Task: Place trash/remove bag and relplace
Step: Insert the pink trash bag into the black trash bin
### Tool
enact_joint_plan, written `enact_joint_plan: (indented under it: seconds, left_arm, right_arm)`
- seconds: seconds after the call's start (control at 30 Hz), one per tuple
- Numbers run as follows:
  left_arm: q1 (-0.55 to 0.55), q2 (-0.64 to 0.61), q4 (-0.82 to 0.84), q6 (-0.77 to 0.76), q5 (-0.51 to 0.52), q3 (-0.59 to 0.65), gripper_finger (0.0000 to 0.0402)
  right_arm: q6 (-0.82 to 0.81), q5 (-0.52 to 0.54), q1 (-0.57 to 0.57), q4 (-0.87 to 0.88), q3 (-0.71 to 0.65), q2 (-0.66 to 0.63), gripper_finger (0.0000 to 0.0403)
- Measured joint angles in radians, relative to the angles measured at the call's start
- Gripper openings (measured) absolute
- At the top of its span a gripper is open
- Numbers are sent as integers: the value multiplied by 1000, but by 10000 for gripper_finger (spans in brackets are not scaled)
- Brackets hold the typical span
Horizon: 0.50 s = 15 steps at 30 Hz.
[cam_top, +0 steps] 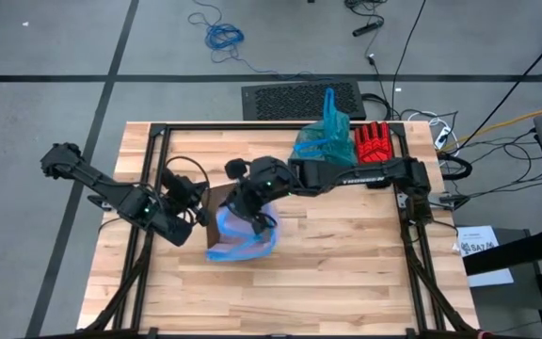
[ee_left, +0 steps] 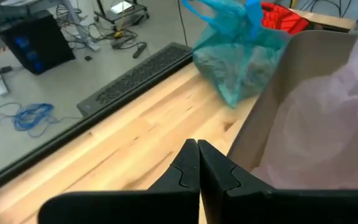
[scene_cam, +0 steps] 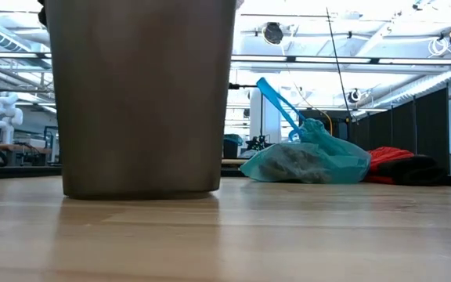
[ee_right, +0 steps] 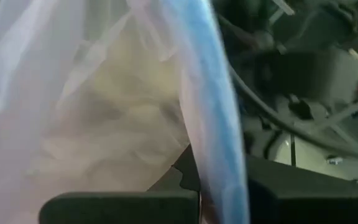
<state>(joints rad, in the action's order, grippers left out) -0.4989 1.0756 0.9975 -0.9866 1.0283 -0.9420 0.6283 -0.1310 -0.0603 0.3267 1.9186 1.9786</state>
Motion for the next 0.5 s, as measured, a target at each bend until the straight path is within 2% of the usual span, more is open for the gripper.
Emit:
enact_joint_plan:
  seconds: [0.27, 0.5]
  left_arm:
    - [-44, 11, -110, 1, -7, 11, 0]
    - [-115, 43, -214, 22, 38, 14, 0]
  right_arm:
    - [-90, -30, 37, 60, 0, 12, 0]
    - [-156, -33, 30, 233, 0, 12, 0]
